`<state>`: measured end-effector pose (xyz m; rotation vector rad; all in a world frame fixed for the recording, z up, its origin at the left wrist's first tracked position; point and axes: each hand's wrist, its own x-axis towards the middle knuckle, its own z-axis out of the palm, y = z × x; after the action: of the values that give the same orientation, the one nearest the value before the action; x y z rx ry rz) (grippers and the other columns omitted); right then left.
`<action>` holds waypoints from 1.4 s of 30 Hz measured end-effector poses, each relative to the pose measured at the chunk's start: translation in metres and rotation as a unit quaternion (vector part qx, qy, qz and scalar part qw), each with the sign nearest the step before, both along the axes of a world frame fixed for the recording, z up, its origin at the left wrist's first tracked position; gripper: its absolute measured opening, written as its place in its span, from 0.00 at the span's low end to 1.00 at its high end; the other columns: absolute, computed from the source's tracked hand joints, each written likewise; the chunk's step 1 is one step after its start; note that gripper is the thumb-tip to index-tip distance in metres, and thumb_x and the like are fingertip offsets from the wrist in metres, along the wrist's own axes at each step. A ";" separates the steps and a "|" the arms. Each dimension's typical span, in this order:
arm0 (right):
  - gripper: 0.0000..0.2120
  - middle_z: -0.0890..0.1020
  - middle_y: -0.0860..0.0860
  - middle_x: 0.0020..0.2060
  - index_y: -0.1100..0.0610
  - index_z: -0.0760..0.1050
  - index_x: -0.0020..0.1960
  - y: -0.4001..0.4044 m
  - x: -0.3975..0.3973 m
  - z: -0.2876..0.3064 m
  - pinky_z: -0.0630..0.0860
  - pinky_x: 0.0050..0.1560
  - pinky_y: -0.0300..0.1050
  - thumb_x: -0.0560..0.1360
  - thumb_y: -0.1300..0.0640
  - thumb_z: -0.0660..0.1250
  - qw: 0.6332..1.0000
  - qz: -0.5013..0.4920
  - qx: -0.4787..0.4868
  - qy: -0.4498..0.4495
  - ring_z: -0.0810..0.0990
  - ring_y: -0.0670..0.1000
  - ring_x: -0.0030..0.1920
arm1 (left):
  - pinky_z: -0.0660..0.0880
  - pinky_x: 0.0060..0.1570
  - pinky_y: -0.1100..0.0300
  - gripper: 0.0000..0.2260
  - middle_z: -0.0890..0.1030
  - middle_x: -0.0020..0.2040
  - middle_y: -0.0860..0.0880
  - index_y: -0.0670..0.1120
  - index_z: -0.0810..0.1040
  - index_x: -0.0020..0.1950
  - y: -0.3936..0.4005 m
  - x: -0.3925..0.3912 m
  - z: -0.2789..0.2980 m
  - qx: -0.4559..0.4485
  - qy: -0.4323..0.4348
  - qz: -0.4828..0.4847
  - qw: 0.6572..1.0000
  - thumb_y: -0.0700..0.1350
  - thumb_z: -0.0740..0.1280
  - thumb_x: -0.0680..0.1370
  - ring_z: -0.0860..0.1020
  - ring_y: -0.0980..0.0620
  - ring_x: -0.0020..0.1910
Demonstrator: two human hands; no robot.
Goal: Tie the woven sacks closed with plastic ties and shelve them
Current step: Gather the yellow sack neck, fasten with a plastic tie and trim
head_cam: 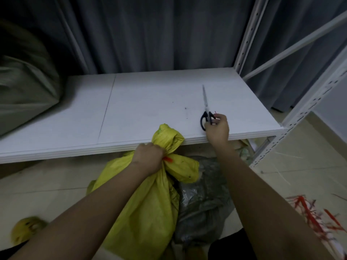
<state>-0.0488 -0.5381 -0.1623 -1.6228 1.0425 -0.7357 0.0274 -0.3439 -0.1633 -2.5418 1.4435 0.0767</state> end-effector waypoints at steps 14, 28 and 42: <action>0.13 0.80 0.54 0.36 0.55 0.73 0.36 0.230 -0.002 0.014 0.75 0.42 0.40 0.68 0.71 0.72 0.957 0.272 0.095 -0.045 0.79 0.49 0.38 | 0.74 0.42 0.52 0.08 0.81 0.46 0.48 0.50 0.76 0.50 0.175 -0.022 0.002 -0.285 0.226 0.207 0.908 0.50 0.59 0.80 0.78 0.46 0.47; 0.14 0.75 0.43 0.33 0.53 0.71 0.37 0.289 0.003 -0.026 0.69 0.36 0.28 0.69 0.70 0.68 0.950 0.306 -0.059 0.033 0.72 0.38 0.35 | 0.71 0.42 0.54 0.12 0.80 0.46 0.45 0.45 0.75 0.45 0.215 -0.034 -0.002 -0.295 0.279 0.310 0.860 0.49 0.55 0.81 0.77 0.44 0.48; 0.15 0.75 0.45 0.28 0.52 0.72 0.33 0.261 0.031 -0.032 0.69 0.34 0.36 0.64 0.64 0.77 0.947 0.322 -0.008 0.018 0.72 0.39 0.30 | 0.70 0.44 0.54 0.10 0.80 0.47 0.45 0.48 0.72 0.43 0.213 -0.009 -0.015 -0.329 0.327 0.304 0.832 0.49 0.56 0.81 0.77 0.45 0.49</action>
<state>-0.0182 -0.2773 -0.1948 -1.8498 0.4689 -0.2717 0.0184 -0.1309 -0.1787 -3.7299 0.7893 0.7313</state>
